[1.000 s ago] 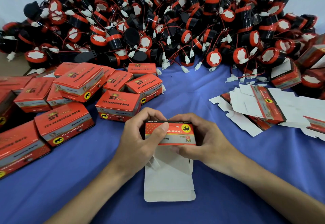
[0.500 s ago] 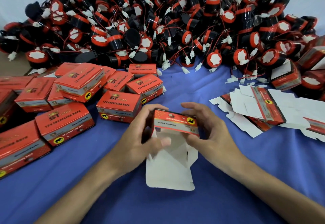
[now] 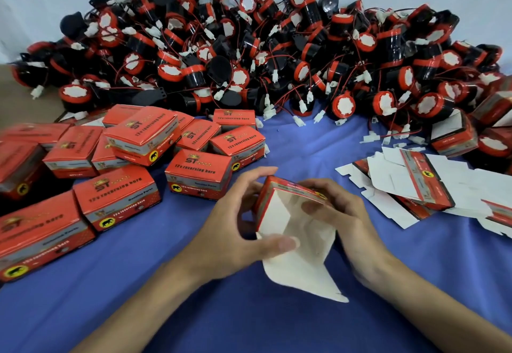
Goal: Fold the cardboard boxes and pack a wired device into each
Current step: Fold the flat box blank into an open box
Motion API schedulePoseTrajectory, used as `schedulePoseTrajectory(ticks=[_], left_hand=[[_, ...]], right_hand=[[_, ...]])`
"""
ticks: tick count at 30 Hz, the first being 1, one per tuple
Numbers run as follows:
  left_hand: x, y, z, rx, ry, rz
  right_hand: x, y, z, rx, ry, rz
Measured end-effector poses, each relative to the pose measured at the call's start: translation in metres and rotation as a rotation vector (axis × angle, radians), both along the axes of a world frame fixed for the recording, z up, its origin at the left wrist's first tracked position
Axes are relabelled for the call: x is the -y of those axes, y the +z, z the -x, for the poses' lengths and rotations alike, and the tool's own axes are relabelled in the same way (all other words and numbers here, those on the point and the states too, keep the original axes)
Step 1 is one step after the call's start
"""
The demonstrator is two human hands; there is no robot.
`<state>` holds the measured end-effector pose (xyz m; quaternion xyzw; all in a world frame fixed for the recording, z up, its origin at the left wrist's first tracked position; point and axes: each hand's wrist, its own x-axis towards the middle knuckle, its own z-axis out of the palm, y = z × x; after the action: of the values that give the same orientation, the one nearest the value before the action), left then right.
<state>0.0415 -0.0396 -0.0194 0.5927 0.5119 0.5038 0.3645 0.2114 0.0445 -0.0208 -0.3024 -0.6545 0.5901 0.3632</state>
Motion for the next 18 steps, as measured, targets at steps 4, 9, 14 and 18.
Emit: schedulePoseTrajectory(ticks=[4,9,14,18], left_hand=[[-0.005,0.001,0.003,0.143,0.054,0.057],[-0.011,-0.002,0.007,0.266,0.179,0.083],[-0.012,-0.008,0.004,0.133,0.302,0.073],[-0.013,-0.013,0.008,-0.014,0.338,0.045]], right_hand=[[-0.020,0.010,-0.007,0.023,0.335,0.086],[-0.092,0.027,0.034,0.247,0.167,-0.032],[-0.170,0.026,0.109,0.736,-0.095,-0.761],[-0.222,0.028,0.123,1.050,-0.364,-0.769]])
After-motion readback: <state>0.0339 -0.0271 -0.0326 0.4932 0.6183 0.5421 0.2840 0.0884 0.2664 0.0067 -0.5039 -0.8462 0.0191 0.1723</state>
